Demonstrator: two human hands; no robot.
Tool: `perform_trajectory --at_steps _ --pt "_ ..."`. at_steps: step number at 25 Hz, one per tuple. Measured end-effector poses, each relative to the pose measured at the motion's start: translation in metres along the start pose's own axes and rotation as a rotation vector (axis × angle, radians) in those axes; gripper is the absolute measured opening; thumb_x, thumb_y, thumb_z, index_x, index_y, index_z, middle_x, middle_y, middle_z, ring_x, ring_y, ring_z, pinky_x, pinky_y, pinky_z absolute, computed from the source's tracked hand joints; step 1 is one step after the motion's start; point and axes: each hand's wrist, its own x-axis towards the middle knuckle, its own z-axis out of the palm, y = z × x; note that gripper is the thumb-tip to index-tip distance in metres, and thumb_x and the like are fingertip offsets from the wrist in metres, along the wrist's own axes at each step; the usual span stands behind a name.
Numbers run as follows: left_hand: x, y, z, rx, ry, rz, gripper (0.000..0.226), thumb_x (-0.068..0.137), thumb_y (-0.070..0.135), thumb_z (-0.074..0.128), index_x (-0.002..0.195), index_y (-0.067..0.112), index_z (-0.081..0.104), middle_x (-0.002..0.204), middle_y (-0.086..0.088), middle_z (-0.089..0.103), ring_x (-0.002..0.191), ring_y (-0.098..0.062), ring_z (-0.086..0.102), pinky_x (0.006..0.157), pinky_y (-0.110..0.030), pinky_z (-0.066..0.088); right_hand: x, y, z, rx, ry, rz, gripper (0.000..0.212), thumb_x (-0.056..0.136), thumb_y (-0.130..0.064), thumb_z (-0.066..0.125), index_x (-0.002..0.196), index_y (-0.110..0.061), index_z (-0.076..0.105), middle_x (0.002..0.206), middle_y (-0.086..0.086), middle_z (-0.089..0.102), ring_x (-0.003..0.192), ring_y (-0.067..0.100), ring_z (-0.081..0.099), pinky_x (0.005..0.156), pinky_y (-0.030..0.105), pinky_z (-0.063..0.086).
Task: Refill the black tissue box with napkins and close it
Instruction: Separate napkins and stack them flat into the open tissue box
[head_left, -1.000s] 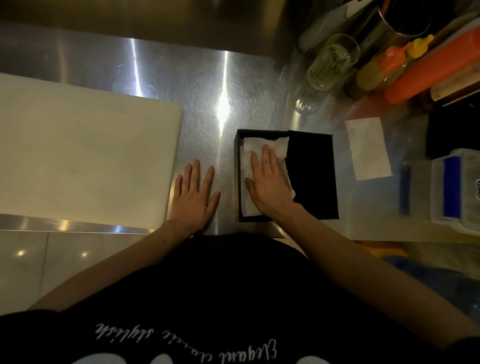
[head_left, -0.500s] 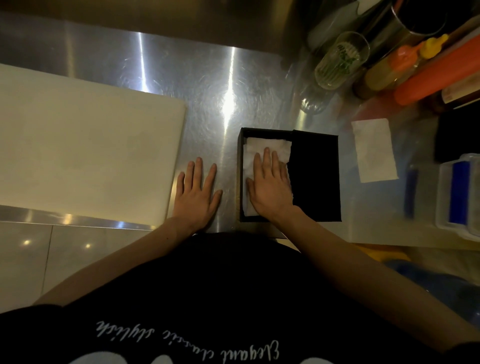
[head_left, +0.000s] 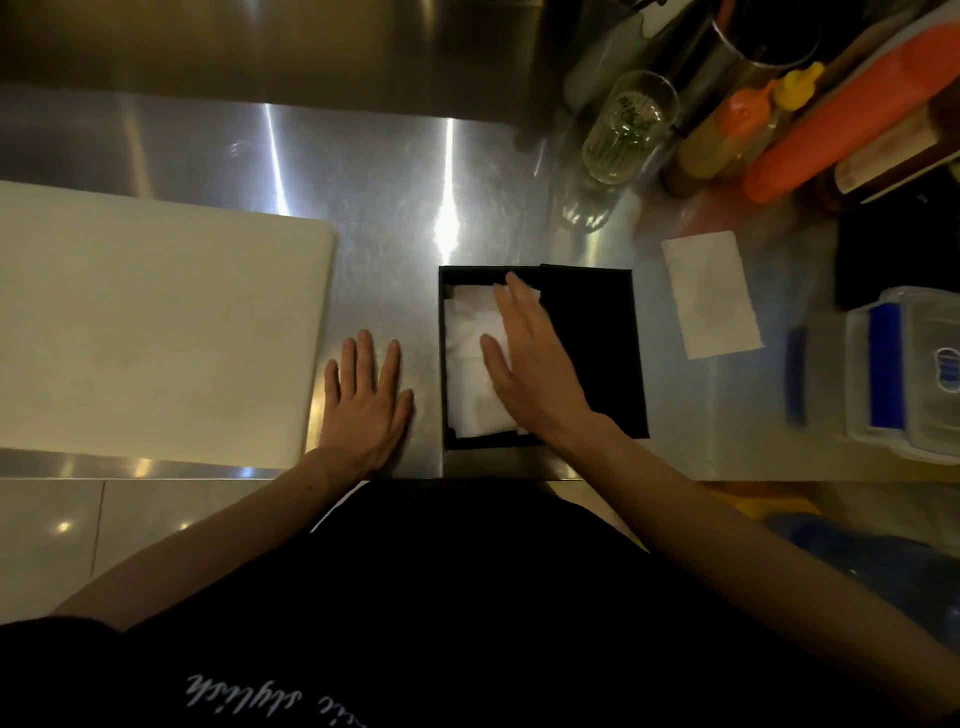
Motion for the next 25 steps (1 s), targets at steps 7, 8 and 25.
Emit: perform_trajectory --at_steps 7,8,25 --pt "0.001 0.021 -0.003 -0.031 0.045 -0.099 0.069 0.093 0.046 0.018 0.155 0.017 0.015 0.161 -0.021 0.003 0.149 -0.038 -0.001 0.116 -0.055 0.005 -0.001 0.131 -0.082 0.072 0.408 0.217 0.039 0.097 -0.027 0.053 0.131 -0.007 0.052 0.121 0.013 0.058 0.109 0.023 0.055 0.097 0.034 0.044" --pt "0.001 0.024 -0.003 -0.040 0.056 -0.116 0.068 0.093 0.045 0.019 0.154 0.016 0.016 0.161 -0.021 0.004 0.149 -0.038 0.000 0.116 -0.055 0.006 -0.002 0.152 -0.090 0.071 0.414 0.273 0.039 0.096 -0.028 0.054 0.130 -0.008 0.053 0.120 0.012 0.057 0.106 0.022 0.056 0.095 0.035 0.046" --pt "0.006 0.037 -0.015 0.002 -0.004 -0.154 0.075 0.092 0.053 0.015 0.149 0.007 0.025 0.155 -0.030 0.017 0.142 -0.050 0.015 0.105 -0.062 0.028 0.010 0.257 -0.105 -0.106 0.313 0.539 0.029 0.097 -0.035 0.049 0.109 -0.013 0.062 0.111 0.012 0.056 0.091 0.030 0.058 0.079 0.036 0.043"
